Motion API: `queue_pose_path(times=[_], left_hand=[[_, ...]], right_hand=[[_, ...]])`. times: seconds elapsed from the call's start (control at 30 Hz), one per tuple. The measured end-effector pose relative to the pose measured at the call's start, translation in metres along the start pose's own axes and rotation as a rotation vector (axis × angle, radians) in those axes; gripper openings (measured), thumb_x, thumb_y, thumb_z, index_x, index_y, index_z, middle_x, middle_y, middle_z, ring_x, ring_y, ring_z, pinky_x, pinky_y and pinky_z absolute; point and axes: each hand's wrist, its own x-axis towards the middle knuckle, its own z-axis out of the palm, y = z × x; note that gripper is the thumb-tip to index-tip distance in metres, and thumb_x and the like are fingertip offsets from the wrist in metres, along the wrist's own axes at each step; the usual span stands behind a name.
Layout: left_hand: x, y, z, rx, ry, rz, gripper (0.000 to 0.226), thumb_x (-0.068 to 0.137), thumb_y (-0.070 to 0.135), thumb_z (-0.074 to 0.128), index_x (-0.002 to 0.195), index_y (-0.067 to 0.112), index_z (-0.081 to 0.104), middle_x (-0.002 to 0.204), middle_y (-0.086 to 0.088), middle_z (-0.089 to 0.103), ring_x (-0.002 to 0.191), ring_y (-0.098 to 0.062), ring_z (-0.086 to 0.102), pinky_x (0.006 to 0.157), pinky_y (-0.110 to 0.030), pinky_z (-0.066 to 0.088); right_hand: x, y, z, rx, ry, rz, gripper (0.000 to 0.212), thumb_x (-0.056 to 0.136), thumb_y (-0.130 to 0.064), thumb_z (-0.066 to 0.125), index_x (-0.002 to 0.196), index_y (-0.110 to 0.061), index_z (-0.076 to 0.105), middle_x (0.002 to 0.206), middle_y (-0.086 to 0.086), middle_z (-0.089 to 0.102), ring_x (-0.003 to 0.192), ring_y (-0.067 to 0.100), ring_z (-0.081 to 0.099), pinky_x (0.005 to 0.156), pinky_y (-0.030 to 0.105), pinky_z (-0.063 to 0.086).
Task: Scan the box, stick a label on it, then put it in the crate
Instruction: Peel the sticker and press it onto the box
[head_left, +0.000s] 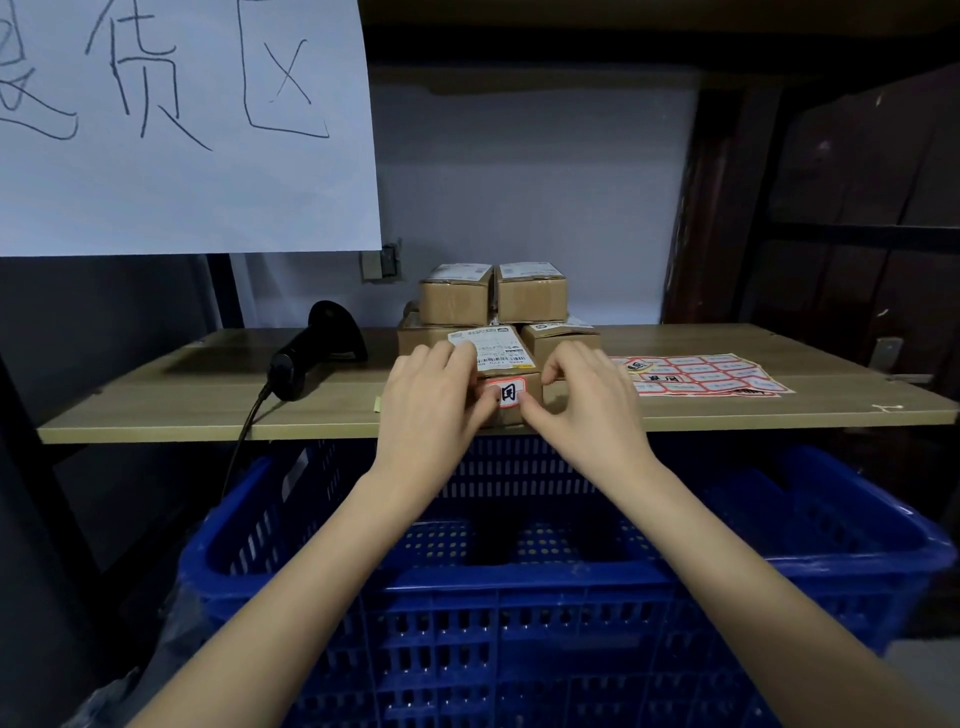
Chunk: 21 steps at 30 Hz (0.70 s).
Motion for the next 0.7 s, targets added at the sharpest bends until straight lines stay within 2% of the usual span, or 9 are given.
queue_pose_path(times=[0.1, 0.17, 0.23, 0.37, 0.57, 0.7], left_hand=[[0.001, 0.0, -0.001, -0.023, 0.012, -0.014, 0.026, 0.077, 0.035, 0.061, 0.078, 0.011, 0.05, 0.071, -0.008, 0.06, 0.066, -0.031, 0.054, 0.061, -0.035, 0.041], [0.001, -0.001, 0.0, -0.028, 0.012, 0.001, 0.026, 0.077, 0.035, 0.058, 0.087, 0.011, 0.057, 0.078, -0.007, 0.063, 0.071, -0.031, 0.057, 0.064, -0.034, 0.043], [0.002, -0.004, 0.0, -0.075, -0.005, 0.006, 0.028, 0.077, 0.034, 0.06, 0.095, 0.013, 0.063, 0.085, -0.006, 0.065, 0.078, -0.031, 0.059, 0.067, -0.034, 0.045], [0.005, -0.009, -0.002, -0.134, -0.045, 0.018, 0.029, 0.076, 0.034, 0.06, 0.094, 0.014, 0.07, 0.085, -0.006, 0.065, 0.079, -0.031, 0.059, 0.069, -0.035, 0.044], [0.007, -0.012, -0.004, -0.204, -0.071, 0.014, 0.033, 0.077, 0.036, 0.058, 0.1, 0.016, 0.071, 0.093, -0.004, 0.067, 0.087, -0.029, 0.058, 0.074, -0.036, 0.042], [0.007, -0.008, -0.002, -0.161, -0.07, -0.003, 0.036, 0.072, 0.041, 0.064, 0.099, 0.017, 0.068, 0.095, -0.002, 0.065, 0.091, -0.027, 0.057, 0.076, -0.035, 0.04]], right_hand=[[0.004, -0.003, 0.001, -0.017, -0.004, -0.064, 0.042, 0.074, -0.036, 0.066, 0.109, -0.014, 0.059, 0.108, 0.003, 0.058, 0.103, 0.022, 0.054, 0.083, 0.035, 0.04], [0.008, -0.003, 0.002, -0.038, -0.048, -0.115, 0.045, 0.078, -0.038, 0.065, 0.117, -0.015, 0.061, 0.113, 0.001, 0.06, 0.106, 0.021, 0.054, 0.082, 0.03, 0.036], [0.012, -0.002, 0.002, -0.057, -0.07, -0.129, 0.041, 0.08, -0.04, 0.064, 0.114, -0.017, 0.065, 0.11, -0.001, 0.063, 0.106, 0.021, 0.055, 0.079, 0.026, 0.029], [0.016, 0.002, -0.001, -0.022, -0.085, -0.131, 0.036, 0.08, -0.038, 0.066, 0.109, -0.017, 0.069, 0.104, 0.0, 0.066, 0.103, 0.022, 0.057, 0.079, 0.025, 0.026], [0.019, 0.008, -0.008, 0.054, -0.141, -0.113, 0.032, 0.08, -0.029, 0.068, 0.109, -0.016, 0.07, 0.102, 0.002, 0.067, 0.1, 0.024, 0.06, 0.09, 0.037, 0.043], [0.018, 0.006, -0.005, -0.024, -0.117, -0.144, 0.043, 0.074, -0.04, 0.071, 0.11, -0.018, 0.068, 0.103, -0.001, 0.065, 0.103, 0.02, 0.057, 0.08, 0.029, 0.031]])
